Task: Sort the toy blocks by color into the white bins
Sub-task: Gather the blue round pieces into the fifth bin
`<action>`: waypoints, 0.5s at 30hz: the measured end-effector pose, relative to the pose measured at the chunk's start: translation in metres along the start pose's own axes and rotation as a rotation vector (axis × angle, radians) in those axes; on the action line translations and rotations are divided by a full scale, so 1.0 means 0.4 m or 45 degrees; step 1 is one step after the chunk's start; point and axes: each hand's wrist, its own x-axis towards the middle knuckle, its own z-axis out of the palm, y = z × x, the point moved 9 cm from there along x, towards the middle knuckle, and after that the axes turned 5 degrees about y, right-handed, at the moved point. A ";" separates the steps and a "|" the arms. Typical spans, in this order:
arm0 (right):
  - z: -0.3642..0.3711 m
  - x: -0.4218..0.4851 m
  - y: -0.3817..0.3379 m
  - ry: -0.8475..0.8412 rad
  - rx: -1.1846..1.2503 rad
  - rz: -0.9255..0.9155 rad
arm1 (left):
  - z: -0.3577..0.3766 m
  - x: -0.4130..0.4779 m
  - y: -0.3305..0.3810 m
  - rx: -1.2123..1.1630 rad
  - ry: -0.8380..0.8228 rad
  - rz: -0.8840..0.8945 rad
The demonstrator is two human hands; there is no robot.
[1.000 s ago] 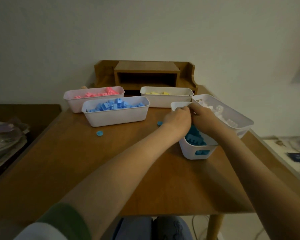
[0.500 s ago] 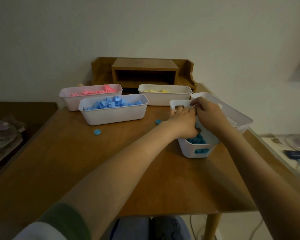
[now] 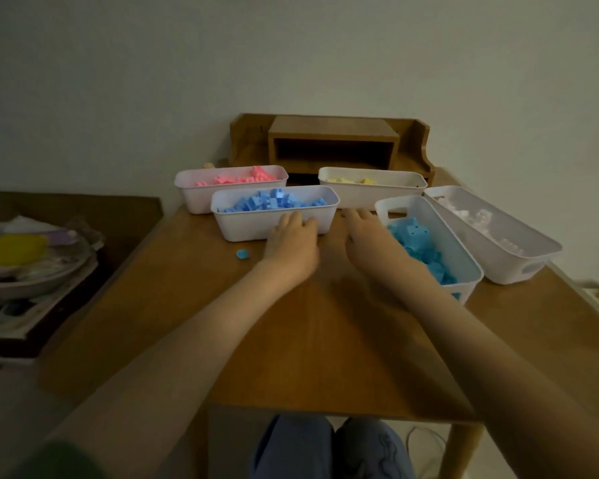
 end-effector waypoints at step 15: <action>0.110 0.012 0.038 -0.396 -0.334 0.249 | -0.009 -0.059 -0.228 0.280 -0.155 -0.252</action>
